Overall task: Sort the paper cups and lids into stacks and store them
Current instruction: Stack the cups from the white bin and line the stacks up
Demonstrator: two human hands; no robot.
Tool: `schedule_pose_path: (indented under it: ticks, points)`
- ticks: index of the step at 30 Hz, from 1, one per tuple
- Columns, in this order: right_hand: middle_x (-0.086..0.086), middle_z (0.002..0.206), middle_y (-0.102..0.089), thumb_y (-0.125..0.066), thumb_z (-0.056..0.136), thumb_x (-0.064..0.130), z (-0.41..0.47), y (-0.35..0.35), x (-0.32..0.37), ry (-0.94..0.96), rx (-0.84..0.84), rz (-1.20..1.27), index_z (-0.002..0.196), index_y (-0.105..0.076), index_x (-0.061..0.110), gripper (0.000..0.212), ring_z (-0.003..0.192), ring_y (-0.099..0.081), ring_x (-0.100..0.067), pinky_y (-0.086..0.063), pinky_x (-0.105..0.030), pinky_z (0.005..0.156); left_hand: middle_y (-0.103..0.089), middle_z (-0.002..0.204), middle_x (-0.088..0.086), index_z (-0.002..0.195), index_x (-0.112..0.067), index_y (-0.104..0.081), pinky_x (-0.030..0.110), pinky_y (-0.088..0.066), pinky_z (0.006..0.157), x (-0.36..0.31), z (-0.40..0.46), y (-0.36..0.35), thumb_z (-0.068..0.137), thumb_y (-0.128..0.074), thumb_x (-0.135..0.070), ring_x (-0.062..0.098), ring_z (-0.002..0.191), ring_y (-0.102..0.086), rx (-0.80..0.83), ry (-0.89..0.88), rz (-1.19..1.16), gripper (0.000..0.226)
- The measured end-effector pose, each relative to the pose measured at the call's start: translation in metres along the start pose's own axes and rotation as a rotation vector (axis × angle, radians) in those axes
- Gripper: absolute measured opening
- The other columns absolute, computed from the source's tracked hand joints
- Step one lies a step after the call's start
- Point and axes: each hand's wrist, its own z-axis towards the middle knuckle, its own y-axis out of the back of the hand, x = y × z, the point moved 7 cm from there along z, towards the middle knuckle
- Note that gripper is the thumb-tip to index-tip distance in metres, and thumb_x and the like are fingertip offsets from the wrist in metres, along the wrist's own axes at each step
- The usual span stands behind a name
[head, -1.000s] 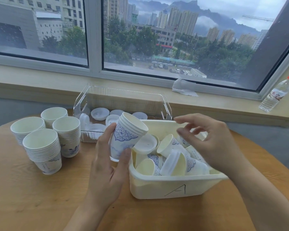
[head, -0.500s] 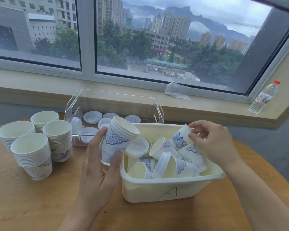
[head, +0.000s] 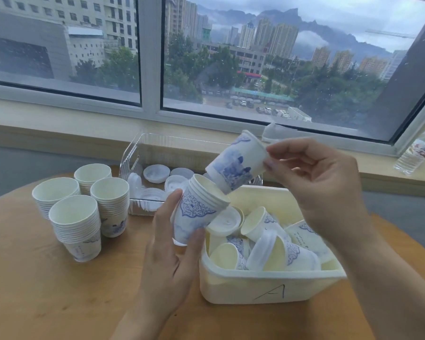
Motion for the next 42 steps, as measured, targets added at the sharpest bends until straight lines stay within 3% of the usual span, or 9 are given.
schedule_pose_path:
  ticks: [4,8,16,20,25,29,31,37,42]
  points:
    - [0.005,0.091,-0.079,-0.082,0.088,0.009,-0.005,-0.013,-0.005,-0.016,0.084,-0.083,0.09,-0.08,0.031,0.022,0.081,-0.071,-0.022,-0.053,-0.051,0.076,-0.043,0.147,-0.04,0.153,-0.022,-0.037,0.001,-0.038,0.098,0.001,0.0,0.001,0.098,-0.056,-0.035,-0.008,0.134,-0.049,-0.003,-0.009,-0.006,0.06]
    - [0.009,0.092,-0.079,-0.08,0.09,0.009,-0.008,-0.019,-0.006,-0.028,0.135,-0.11,0.091,-0.081,0.032,0.024,0.081,-0.069,-0.023,-0.055,-0.047,0.078,-0.043,0.147,-0.038,0.153,-0.027,-0.037,0.005,-0.036,0.104,0.0,0.0,0.001,0.098,-0.056,-0.037,-0.002,0.136,-0.05,-0.002,-0.006,0.0,0.059]
    - [0.013,0.09,-0.079,-0.077,0.094,0.01,-0.015,-0.03,-0.012,-0.037,0.239,-0.164,0.096,-0.082,0.029,0.02,0.086,-0.071,-0.015,-0.054,-0.034,0.076,-0.045,0.147,-0.034,0.152,-0.03,-0.038,0.006,-0.042,0.099,0.004,0.0,0.001,0.097,-0.057,-0.038,0.004,0.134,-0.054,-0.005,0.011,-0.016,0.058]
    - [0.014,0.092,-0.079,-0.077,0.093,0.009,-0.021,-0.04,-0.016,-0.048,0.291,-0.157,0.096,-0.084,0.025,0.017,0.086,-0.07,-0.016,-0.052,-0.033,0.075,-0.044,0.148,-0.033,0.153,-0.032,-0.037,0.012,-0.04,0.105,0.005,-0.001,0.001,0.098,-0.056,-0.039,0.011,0.136,-0.054,-0.001,0.002,0.024,0.059]
    - [0.013,0.094,-0.08,-0.076,0.094,0.01,-0.025,-0.046,-0.016,-0.051,0.342,-0.171,0.1,-0.083,0.026,0.019,0.088,-0.07,-0.014,-0.052,-0.037,0.077,-0.044,0.143,-0.037,0.152,-0.03,-0.038,0.007,-0.04,0.098,0.003,0.0,0.001,0.098,-0.056,-0.039,0.007,0.13,-0.056,0.002,0.014,0.016,0.058]
    - [0.014,0.1,-0.08,-0.076,0.095,0.014,-0.012,-0.02,-0.021,-0.102,0.303,-0.191,0.105,-0.08,0.03,0.019,0.094,-0.073,-0.011,-0.057,-0.043,0.089,-0.05,0.143,-0.027,0.153,-0.026,-0.04,0.01,-0.043,0.096,0.009,-0.001,0.001,0.098,-0.056,-0.042,0.014,0.128,-0.058,0.014,0.051,0.011,0.06]
    - [0.018,0.101,-0.079,-0.077,0.094,0.021,-0.006,-0.001,-0.036,-0.136,0.31,-0.336,0.106,-0.079,0.035,0.018,0.097,-0.072,-0.008,-0.058,-0.044,0.091,-0.051,0.144,-0.023,0.154,-0.024,-0.04,0.011,-0.042,0.098,0.011,-0.002,0.001,0.098,-0.056,-0.043,0.014,0.13,-0.056,0.021,0.06,0.018,0.062]
    - [0.024,0.117,-0.069,-0.08,0.091,0.036,-0.019,0.011,-0.091,-0.348,0.639,-0.654,0.13,-0.064,0.048,0.044,0.108,-0.064,0.007,-0.056,-0.031,0.099,-0.049,0.144,-0.029,0.154,-0.024,-0.04,0.007,-0.039,0.099,0.009,-0.001,0.0,0.098,-0.055,-0.043,0.007,0.13,-0.055,0.02,0.059,0.018,0.061]
    - [0.023,0.115,-0.064,-0.079,0.092,0.036,-0.022,0.007,-0.103,-0.373,0.7,-0.668,0.137,-0.059,0.047,0.05,0.108,-0.063,0.003,-0.055,-0.028,0.1,-0.047,0.141,-0.038,0.152,-0.027,-0.039,0.005,-0.038,0.098,0.006,-0.001,-0.001,0.097,-0.055,-0.043,-0.001,0.128,-0.053,0.012,0.054,0.009,0.06]
